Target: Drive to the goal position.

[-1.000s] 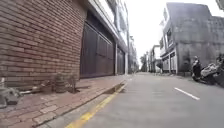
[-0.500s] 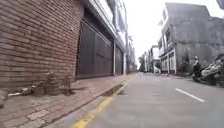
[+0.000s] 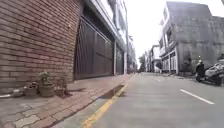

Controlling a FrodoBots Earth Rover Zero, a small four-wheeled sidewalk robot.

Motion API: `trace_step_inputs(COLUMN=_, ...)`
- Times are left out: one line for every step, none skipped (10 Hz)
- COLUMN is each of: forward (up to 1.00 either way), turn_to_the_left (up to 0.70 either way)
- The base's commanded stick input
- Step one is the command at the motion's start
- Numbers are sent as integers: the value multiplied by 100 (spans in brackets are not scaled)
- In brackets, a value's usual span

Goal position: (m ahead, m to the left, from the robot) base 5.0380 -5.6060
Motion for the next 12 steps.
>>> trace_step_inputs(forward=45, turn_to_the_left=0)
trace_step_inputs(forward=45, turn_to_the_left=0)
trace_step_inputs(forward=45, turn_to_the_left=-2)
trace_step_inputs(forward=45, turn_to_the_left=-29)
trace_step_inputs(forward=45, turn_to_the_left=-45)
trace_step_inputs(forward=45, turn_to_the_left=-45)
trace_step_inputs(forward=45, turn_to_the_left=-45)
trace_step_inputs(forward=45, turn_to_the_left=-11)
trace_step_inputs(forward=45, turn_to_the_left=0)
trace_step_inputs(forward=45, turn_to_the_left=0)
trace_step_inputs(forward=45, turn_to_the_left=0)
trace_step_inputs(forward=45, turn_to_the_left=0)
